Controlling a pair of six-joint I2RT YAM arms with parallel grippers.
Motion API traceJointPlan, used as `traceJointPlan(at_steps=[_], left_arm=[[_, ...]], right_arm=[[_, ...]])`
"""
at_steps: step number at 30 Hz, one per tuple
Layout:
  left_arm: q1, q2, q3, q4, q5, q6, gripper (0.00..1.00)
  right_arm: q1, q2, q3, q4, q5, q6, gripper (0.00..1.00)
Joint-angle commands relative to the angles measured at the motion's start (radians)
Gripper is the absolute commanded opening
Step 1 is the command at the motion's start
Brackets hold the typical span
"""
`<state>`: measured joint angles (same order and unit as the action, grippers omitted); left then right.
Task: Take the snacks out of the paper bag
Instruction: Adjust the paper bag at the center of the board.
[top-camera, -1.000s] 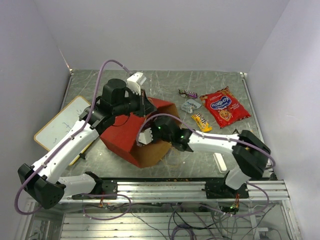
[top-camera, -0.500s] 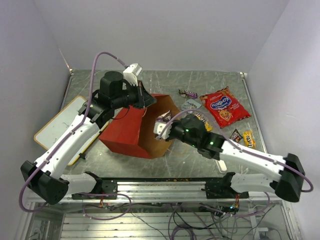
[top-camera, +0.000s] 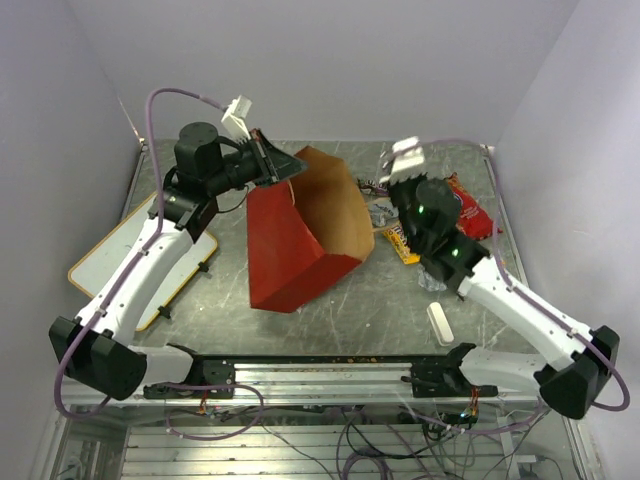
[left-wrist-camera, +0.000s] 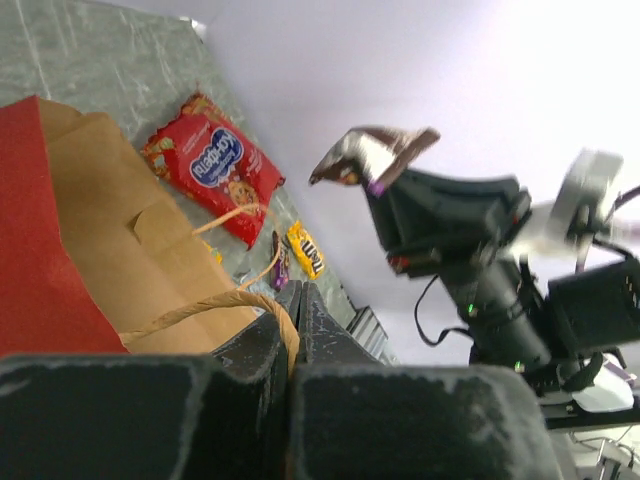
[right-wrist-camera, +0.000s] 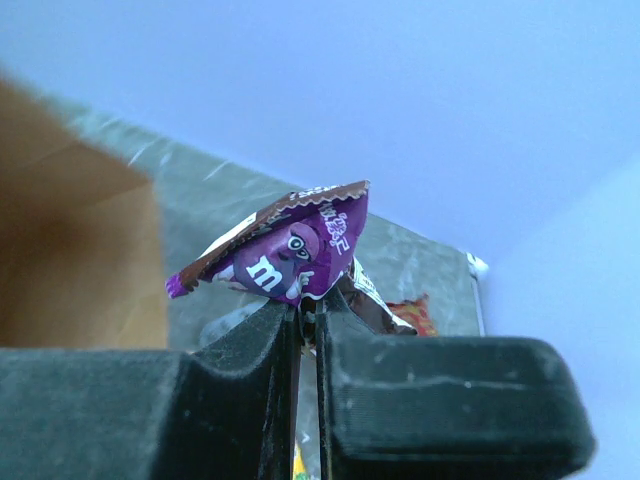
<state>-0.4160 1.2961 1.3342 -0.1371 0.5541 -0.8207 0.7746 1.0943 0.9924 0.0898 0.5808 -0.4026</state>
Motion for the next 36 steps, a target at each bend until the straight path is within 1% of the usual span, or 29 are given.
traceJointPlan(at_steps=[1, 3, 6, 8, 12, 13, 15, 17, 19, 20, 22, 25, 27, 29, 30, 31, 35, 36], left_arm=[[0.064, -0.063, -0.021, 0.063, 0.056, -0.078, 0.07], [0.093, -0.099, -0.049, -0.001, 0.044, -0.057, 0.07], [0.133, -0.148, -0.103, -0.134, -0.002, -0.016, 0.07], [0.149, -0.176, -0.133, -0.236, -0.051, 0.008, 0.07], [0.163, -0.232, -0.149, -0.443, -0.157, 0.083, 0.07], [0.163, -0.244, -0.148, -0.481, -0.181, 0.101, 0.07], [0.163, -0.260, -0.137, -0.546, -0.222, 0.127, 0.12], [0.163, -0.269, -0.117, -0.579, -0.243, 0.144, 0.20], [0.163, -0.274, -0.091, -0.603, -0.264, 0.158, 0.32], [0.163, -0.276, -0.081, -0.612, -0.275, 0.166, 0.37], [0.163, -0.280, -0.067, -0.619, -0.292, 0.182, 0.66], [0.163, -0.278, -0.042, -0.651, -0.309, 0.193, 0.92], [0.163, -0.283, -0.030, -0.666, -0.310, 0.192, 0.98], [0.163, -0.298, -0.018, -0.687, -0.322, 0.190, 1.00], [0.163, -0.307, -0.013, -0.697, -0.330, 0.191, 1.00], [0.163, -0.314, -0.007, -0.707, -0.341, 0.192, 1.00], [0.163, -0.328, 0.055, -0.805, -0.411, 0.210, 1.00], [0.163, -0.326, 0.075, -0.839, -0.445, 0.211, 1.00]], right_arm=[[-0.128, 0.099, 0.199, -0.105, 0.220, 0.325, 0.00], [-0.169, 0.150, 0.272, -0.213, 0.243, 0.415, 0.00], [-0.207, 0.201, 0.311, -0.327, 0.222, 0.514, 0.00], [-0.223, 0.227, 0.323, -0.401, 0.181, 0.576, 0.00], [-0.243, 0.301, 0.361, -0.616, 0.069, 0.762, 0.00], [-0.244, 0.319, 0.361, -0.654, 0.027, 0.786, 0.00], [-0.244, 0.360, 0.355, -0.741, -0.050, 0.846, 0.00], [-0.244, 0.406, 0.342, -0.811, -0.127, 0.893, 0.00], [-0.244, 0.450, 0.329, -0.864, -0.195, 0.927, 0.00], [-0.244, 0.473, 0.325, -0.888, -0.221, 0.940, 0.00], [-0.244, 0.517, 0.318, -0.923, -0.258, 0.946, 0.00], [-0.244, 0.556, 0.306, -0.964, -0.278, 0.961, 0.00], [-0.244, 0.562, 0.291, -0.969, -0.293, 0.961, 0.00], [-0.245, 0.566, 0.271, -0.957, -0.302, 0.957, 0.00], [-0.245, 0.570, 0.264, -0.956, -0.294, 0.955, 0.03], [-0.244, 0.576, 0.259, -0.954, -0.282, 0.955, 0.08], [-0.244, 0.595, 0.250, -0.932, -0.260, 0.921, 0.48], [-0.244, 0.595, 0.253, -0.930, -0.258, 0.915, 0.54]])
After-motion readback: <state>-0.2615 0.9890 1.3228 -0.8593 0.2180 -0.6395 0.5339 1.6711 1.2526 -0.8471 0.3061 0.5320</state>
